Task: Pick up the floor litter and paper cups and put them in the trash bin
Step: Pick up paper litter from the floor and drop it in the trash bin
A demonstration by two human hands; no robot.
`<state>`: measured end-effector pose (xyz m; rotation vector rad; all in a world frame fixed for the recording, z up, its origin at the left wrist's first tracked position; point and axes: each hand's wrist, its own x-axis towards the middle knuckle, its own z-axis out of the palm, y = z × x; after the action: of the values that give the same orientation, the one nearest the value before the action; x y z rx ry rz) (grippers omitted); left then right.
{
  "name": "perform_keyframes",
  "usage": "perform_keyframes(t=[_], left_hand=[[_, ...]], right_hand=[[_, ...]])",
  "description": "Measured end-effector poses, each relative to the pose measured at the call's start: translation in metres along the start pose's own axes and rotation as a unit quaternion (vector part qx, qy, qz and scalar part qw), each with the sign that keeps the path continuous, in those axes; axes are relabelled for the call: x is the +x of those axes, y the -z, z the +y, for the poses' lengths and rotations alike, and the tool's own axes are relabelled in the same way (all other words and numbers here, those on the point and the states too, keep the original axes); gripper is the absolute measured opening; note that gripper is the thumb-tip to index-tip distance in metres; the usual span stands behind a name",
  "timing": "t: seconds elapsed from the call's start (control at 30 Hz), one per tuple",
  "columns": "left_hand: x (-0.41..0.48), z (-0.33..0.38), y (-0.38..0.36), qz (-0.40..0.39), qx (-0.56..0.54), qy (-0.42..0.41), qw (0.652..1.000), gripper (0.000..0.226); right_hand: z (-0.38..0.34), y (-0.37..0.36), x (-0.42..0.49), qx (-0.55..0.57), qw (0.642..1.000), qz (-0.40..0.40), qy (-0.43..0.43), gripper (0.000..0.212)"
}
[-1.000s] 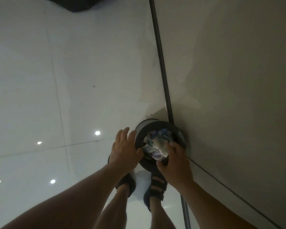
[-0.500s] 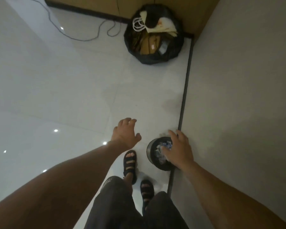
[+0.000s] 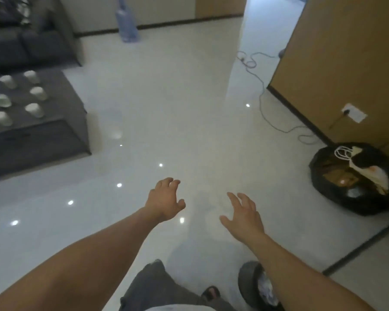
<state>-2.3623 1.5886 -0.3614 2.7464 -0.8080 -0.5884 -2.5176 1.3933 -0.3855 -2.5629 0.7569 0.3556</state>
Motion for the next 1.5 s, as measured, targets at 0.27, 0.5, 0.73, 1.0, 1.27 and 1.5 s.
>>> perform_keyframes(t=[0.27,0.5,0.73,1.0,1.27,1.5], left_hand=[[-0.117,-0.205,0.048,0.103,-0.077,0.176,0.976,0.068],[-0.231,-0.397,0.091,0.146,-0.097,0.330,0.928,0.070],[-0.307,-0.532,0.122,0.193,-0.159,0.446,0.860,0.070],[-0.339,-0.686,0.152,0.216,-0.203,0.552,0.779,0.070],[-0.369,-0.819,0.200,0.228,-0.223,0.613,0.723,0.070],[-0.396,-0.953,0.223,0.236,-0.229,0.627,0.706,0.071]], right_hand=[[-0.240,-0.052,0.009,-0.095,0.970,-0.036,0.221,0.076],[-0.471,-0.139,-0.016,-0.103,0.921,-0.080,0.366,0.076],[-0.650,-0.212,-0.036,-0.145,0.866,-0.105,0.466,0.074],[-0.841,-0.310,-0.037,-0.177,0.790,-0.154,0.566,0.076],[-1.025,-0.376,-0.043,-0.210,0.719,-0.191,0.634,0.076],[-1.163,-0.439,-0.055,-0.219,0.695,-0.187,0.659,0.075]])
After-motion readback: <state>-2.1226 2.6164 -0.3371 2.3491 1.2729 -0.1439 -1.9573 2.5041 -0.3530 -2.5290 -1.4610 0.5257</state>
